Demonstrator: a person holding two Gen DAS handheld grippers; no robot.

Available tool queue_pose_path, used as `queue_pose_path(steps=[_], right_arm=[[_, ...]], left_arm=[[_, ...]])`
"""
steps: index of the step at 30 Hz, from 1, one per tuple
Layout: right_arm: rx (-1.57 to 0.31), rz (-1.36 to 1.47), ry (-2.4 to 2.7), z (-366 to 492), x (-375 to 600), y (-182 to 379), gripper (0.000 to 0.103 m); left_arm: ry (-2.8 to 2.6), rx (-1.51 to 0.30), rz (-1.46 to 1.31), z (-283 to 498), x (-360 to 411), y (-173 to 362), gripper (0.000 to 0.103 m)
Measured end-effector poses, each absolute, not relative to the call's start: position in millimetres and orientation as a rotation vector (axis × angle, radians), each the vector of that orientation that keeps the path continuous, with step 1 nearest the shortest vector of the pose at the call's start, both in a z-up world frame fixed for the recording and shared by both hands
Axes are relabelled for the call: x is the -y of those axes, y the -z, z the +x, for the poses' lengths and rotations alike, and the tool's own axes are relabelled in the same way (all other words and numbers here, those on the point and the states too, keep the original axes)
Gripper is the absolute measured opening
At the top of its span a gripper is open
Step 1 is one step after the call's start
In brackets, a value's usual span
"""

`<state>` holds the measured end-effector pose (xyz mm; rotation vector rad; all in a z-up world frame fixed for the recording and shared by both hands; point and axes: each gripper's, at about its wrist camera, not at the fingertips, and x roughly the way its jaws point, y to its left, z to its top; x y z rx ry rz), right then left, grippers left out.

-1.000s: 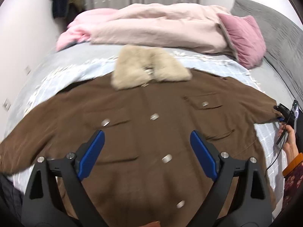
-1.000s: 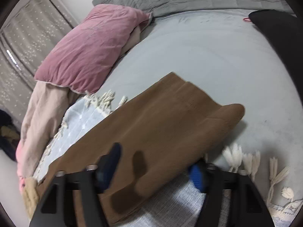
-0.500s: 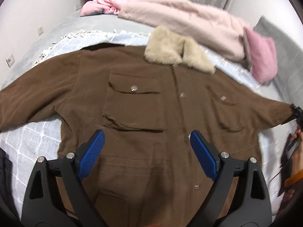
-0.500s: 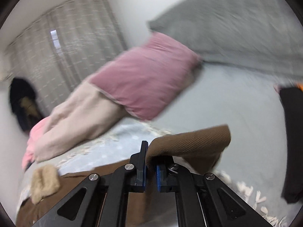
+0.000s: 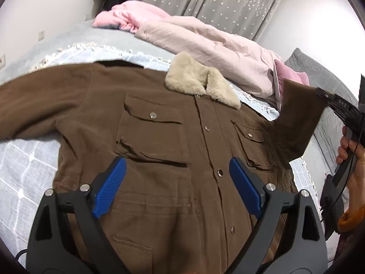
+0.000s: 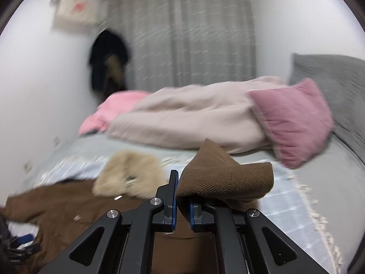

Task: Fold large clothes

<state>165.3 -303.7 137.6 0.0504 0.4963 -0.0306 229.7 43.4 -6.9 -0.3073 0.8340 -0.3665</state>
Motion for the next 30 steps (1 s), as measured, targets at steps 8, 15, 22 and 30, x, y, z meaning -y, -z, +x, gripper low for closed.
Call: queue_pose_path(steps=[8,15,22,30], right_arm=[[-0.840,0.149,-0.331,220,190,-48,0.044],[-0.821,0.312,-0.412,199,239,-36,0.070],[-0.785,0.300,-0.184,206,327,-32,0.071],[-0.849,0.242,0.005,211,414,14,0.071]], left_arm=[[0.347,-0.864,-0.288,235,-45,17,0.092],[0.405,-0.860,-0.253,265,-18,-3,0.092],[0.422,-0.948,-0.202,335,57,36,0.076],[0.442,-0.875,-0.251,326,89,75,0.042]])
